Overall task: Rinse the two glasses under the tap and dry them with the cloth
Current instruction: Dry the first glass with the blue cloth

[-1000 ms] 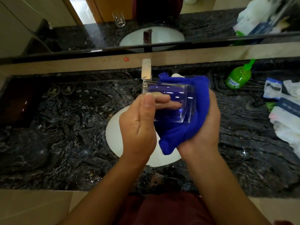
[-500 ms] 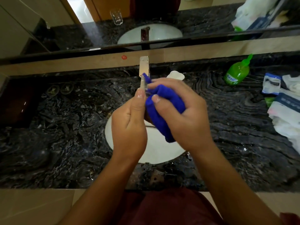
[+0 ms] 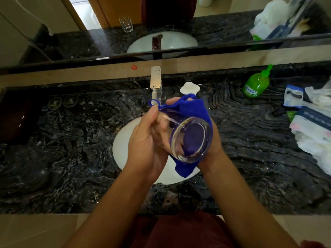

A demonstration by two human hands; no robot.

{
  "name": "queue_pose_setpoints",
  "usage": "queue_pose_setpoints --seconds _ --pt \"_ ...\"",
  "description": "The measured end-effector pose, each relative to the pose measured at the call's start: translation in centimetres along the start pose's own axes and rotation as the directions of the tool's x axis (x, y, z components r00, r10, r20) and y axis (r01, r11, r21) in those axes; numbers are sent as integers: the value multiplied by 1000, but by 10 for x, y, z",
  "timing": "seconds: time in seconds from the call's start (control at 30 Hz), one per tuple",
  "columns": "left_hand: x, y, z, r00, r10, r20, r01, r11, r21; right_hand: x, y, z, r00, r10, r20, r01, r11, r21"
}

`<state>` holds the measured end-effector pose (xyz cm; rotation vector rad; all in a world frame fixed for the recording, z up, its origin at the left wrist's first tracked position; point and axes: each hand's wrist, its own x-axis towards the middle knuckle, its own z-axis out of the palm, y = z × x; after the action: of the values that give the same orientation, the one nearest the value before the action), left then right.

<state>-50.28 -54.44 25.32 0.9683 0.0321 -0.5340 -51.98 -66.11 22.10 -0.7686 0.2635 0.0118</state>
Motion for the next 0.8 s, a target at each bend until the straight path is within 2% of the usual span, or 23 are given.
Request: queue_pose_setpoints --seconds 0.07,0.13,0.23,0.3,0.4,0.53,0.6,0.67,0.73,0.8 --pt "4 -1 0 998 -58 -6 57 995 -85 5 5 -4 997 43 -57 -44 999 -12" --pt "8 -1 -1 996 -65 -56 62 997 -51 9 5 -5 987 51 -151 -57 997 -42" --pt "15 -4 -1 961 23 -276 19 989 148 8 11 -10 964 41 -261 -82 986 -148" --pt "21 -6 -5 910 182 -372 -44 935 352 3 16 -9 967 23 -252 -56 991 -122" --pt "28 -9 -13 855 399 -330 -152 803 576 0 24 -7 943 -31 -330 13 998 -56" --pt "33 -11 -21 866 459 -198 -201 682 703 -1 20 -5 945 -44 -325 71 995 71" --pt "31 -12 -19 885 438 -157 -194 653 732 0 15 -7 947 -71 -314 99 992 76" --pt "29 -12 -19 926 347 -147 -141 680 720 0 7 -7 938 -158 -309 167 986 3" --pt "24 -8 -19 978 121 -169 15 771 636 -1 -1 -9 917 -293 -271 272 956 -113" --pt "17 -4 -21 985 -116 -131 168 841 514 -1 -10 -10 860 -454 -235 369 870 -328"
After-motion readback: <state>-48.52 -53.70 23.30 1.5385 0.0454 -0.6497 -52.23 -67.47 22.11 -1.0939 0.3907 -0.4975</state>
